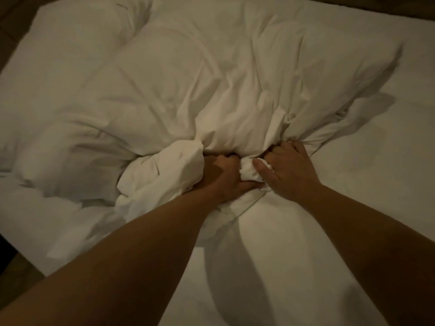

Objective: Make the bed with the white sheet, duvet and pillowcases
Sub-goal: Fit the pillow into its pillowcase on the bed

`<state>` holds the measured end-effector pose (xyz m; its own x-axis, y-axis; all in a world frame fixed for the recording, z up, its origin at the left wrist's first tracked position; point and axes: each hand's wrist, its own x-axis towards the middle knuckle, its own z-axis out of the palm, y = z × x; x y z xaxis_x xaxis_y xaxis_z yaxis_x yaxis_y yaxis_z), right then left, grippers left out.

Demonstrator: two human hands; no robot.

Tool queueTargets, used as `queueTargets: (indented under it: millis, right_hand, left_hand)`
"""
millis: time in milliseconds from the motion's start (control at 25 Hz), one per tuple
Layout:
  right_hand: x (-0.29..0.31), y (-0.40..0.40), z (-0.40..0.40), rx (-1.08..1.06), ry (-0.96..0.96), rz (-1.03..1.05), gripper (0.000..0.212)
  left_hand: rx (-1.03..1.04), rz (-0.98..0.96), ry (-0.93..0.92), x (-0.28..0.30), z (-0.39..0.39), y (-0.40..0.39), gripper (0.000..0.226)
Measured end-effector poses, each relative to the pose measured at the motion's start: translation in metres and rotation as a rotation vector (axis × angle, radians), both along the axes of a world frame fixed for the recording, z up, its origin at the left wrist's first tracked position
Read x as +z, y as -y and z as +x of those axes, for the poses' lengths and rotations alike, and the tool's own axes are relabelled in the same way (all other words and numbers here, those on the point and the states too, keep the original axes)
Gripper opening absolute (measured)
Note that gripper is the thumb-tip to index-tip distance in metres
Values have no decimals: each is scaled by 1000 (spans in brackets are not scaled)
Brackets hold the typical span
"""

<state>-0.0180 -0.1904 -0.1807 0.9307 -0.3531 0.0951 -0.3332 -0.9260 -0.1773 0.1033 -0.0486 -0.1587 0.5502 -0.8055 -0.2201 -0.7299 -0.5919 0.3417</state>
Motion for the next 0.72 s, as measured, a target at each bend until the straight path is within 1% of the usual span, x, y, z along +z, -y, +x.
queueTargets:
  millis: [80, 160, 200, 280, 320, 400, 480, 560, 640, 680, 720]
  right_hand:
    - [12, -3, -10, 2, 5, 34, 55]
    - [27, -8, -20, -12, -15, 72, 52]
    - [34, -13, -26, -18, -27, 85, 52]
    - [48, -21, -35, -42, -52, 131, 54]
    - [56, -25, -39, -65, -75, 162, 57]
    - [79, -37, -43, -123, -114, 261, 62]
    - [109, -50, -43, -189, -126, 385, 56]
    - [139, -70, -41, -194, -116, 455, 46]
    - [169, -103, -36, -197, -96, 515, 43]
    - [182, -121, -33, -213, -81, 542, 41]
    - [193, -139, -27, -229, -59, 547, 39]
  left_hand:
    - [15, -36, 65, 11, -9, -5, 90]
    - [-17, 54, 165, 25, -21, -11, 93]
    - [-34, 67, 206, 32, -29, -18, 93]
    - [-73, -39, 238, 53, -48, -31, 86]
    - [-127, -69, 241, 65, -58, -38, 85]
    - [-273, 11, 136, 86, -79, -58, 92]
    - [-424, 99, 72, 102, -93, -80, 95]
    - [-612, 182, 84, 111, -100, -106, 89]
    - [-868, 272, 129, 115, -98, -142, 81]
    - [-973, 296, 171, 113, -92, -161, 77]
    - [-1048, 275, 201, 114, -83, -181, 72]
